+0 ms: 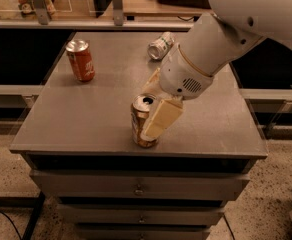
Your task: Move orange can near coke can
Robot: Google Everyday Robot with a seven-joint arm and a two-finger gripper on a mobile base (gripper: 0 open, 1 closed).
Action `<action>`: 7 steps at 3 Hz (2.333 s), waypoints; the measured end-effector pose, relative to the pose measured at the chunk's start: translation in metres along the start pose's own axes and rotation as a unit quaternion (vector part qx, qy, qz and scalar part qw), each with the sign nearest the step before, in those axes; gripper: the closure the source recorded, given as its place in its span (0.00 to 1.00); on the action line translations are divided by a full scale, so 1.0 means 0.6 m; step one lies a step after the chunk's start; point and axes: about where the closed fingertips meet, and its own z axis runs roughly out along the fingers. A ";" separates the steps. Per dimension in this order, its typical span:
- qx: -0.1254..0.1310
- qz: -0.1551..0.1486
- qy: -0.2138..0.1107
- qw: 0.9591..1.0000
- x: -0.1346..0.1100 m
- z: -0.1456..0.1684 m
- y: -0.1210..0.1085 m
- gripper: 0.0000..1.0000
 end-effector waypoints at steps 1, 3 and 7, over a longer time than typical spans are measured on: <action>-0.004 0.002 0.000 1.000 -0.004 0.009 -0.004 0.38; -0.010 0.002 0.001 1.000 -0.016 0.019 -0.021 0.68; 0.007 -0.025 0.014 1.000 -0.077 -0.019 -0.165 0.89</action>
Offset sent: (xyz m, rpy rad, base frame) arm 0.0132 0.0154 -0.0051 -0.0028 0.0223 0.0058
